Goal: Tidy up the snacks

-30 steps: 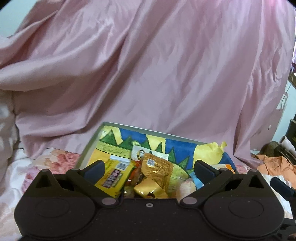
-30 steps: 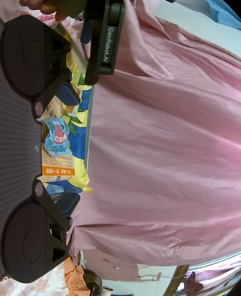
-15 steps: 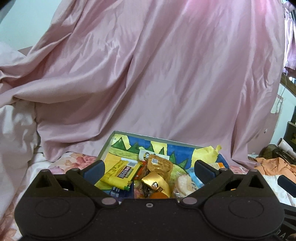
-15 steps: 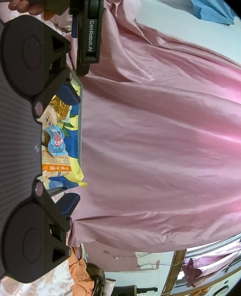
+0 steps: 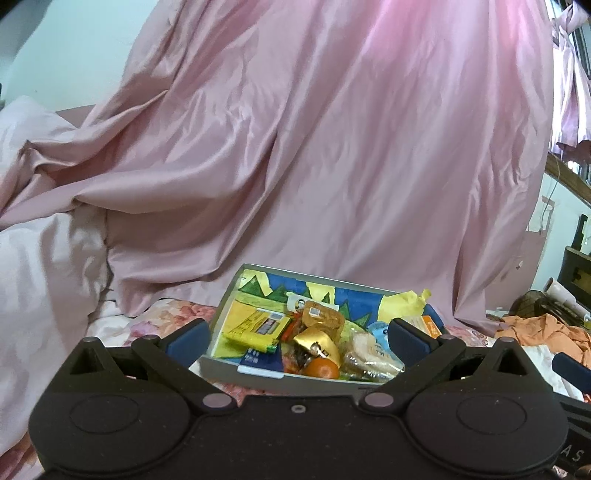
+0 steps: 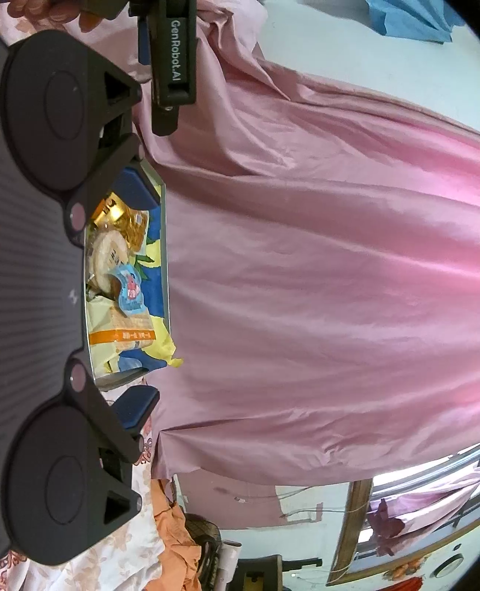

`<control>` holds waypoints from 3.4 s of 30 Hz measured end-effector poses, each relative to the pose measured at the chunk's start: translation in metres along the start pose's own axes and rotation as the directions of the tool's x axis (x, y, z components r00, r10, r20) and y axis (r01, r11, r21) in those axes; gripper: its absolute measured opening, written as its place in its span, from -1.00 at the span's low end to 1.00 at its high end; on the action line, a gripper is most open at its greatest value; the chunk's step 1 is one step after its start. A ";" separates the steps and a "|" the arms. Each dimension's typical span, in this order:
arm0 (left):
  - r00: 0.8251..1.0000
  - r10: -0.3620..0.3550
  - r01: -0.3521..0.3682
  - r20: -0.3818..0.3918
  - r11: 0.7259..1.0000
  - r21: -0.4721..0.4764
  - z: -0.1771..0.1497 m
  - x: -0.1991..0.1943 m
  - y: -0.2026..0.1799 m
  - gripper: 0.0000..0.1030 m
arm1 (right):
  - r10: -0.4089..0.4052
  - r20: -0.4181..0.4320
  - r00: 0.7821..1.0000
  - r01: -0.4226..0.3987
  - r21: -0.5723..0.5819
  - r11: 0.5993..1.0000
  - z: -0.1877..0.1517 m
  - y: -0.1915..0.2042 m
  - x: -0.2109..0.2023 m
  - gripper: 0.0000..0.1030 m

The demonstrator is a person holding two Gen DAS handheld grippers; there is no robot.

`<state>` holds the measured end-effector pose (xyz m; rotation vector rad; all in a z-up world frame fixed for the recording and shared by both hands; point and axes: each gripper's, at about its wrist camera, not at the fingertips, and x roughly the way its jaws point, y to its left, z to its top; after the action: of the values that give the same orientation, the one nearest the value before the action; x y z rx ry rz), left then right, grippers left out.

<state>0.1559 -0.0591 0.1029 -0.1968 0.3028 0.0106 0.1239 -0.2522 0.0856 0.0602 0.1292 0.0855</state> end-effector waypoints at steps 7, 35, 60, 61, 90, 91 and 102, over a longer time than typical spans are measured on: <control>1.000 0.017 -0.016 0.010 1.000 -0.015 -0.006 -0.022 0.009 0.98 | -0.005 0.019 1.000 0.005 -0.013 1.000 0.001 0.008 -0.022 0.99; 0.999 0.010 -0.012 0.046 0.999 0.034 -0.048 -0.085 0.040 0.98 | -0.024 0.044 0.999 0.024 0.003 1.000 -0.029 0.020 -0.082 1.00; 0.999 -0.008 0.005 0.035 0.996 0.091 -0.080 -0.112 0.062 0.99 | -0.030 0.018 0.999 0.031 -0.011 0.999 -0.047 0.034 -0.116 1.00; 1.000 -0.008 0.005 0.030 0.996 0.094 -0.083 -0.111 0.063 0.99 | -0.031 0.017 0.999 0.031 -0.012 0.999 -0.048 0.034 -0.117 1.00; 0.993 0.035 -0.020 -0.115 0.992 0.127 -0.119 -0.089 0.075 0.99 | -0.036 -0.164 0.986 0.034 -0.014 0.999 -0.089 0.035 -0.095 1.00; 0.992 0.036 -0.021 -0.117 0.992 0.127 -0.119 -0.089 0.075 0.99 | -0.034 -0.167 0.985 0.033 -0.014 0.999 -0.090 0.035 -0.094 1.00; 0.993 0.044 -0.030 -0.110 0.992 0.126 -0.123 -0.088 0.077 0.99 | 0.001 -0.191 0.982 -0.007 -0.032 0.999 -0.096 0.044 -0.090 1.00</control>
<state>0.0326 -0.0059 -0.0008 -0.0684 0.4182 0.0178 0.0186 -0.2116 0.0051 0.0194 0.3197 0.0971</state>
